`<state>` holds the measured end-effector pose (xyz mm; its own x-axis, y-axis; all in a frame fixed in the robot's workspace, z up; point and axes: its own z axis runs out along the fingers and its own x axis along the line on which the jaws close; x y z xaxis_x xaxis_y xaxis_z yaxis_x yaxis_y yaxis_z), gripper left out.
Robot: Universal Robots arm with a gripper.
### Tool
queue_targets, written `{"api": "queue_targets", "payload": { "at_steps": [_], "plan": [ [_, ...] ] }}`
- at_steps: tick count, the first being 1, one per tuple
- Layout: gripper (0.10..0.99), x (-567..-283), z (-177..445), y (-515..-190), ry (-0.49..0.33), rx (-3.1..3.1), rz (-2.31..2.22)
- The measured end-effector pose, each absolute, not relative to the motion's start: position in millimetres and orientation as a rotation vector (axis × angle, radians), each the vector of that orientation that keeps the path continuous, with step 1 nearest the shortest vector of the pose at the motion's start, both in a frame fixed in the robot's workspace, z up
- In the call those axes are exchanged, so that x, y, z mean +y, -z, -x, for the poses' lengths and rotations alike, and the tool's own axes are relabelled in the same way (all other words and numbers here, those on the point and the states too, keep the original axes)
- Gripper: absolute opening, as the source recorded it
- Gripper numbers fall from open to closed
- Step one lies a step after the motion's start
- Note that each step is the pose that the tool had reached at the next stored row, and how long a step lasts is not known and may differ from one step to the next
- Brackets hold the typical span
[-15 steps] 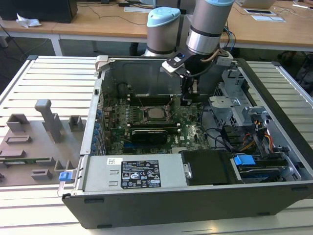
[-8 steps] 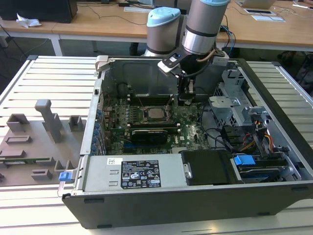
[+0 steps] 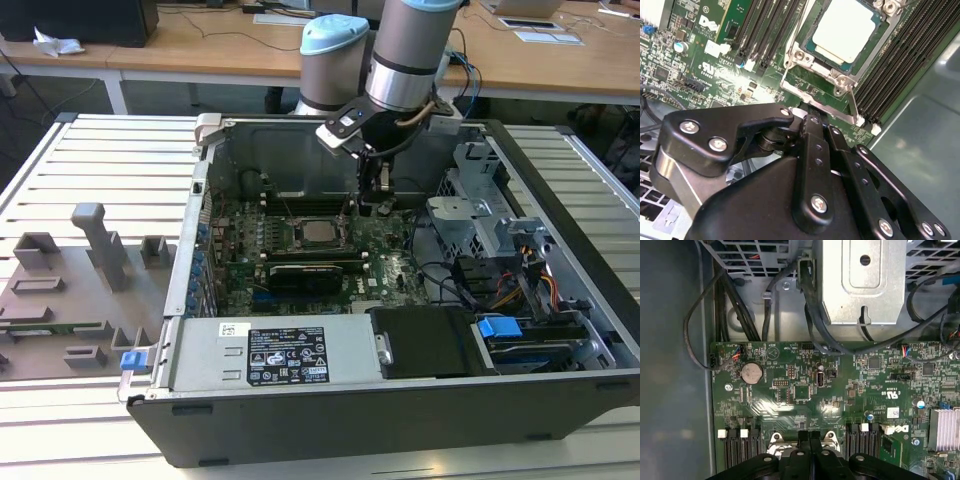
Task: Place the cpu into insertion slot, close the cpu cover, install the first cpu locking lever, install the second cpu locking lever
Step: 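Close the cpu cover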
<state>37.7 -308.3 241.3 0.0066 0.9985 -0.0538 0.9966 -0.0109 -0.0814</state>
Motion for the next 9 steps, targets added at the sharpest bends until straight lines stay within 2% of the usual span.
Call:
{"api": "queue_targets", "payload": {
  "at_steps": [9],
  "plan": [
    [0.106, -308.3, -28.4, -241.1, -0.149, -2.195, 2.214]
  ]
}}
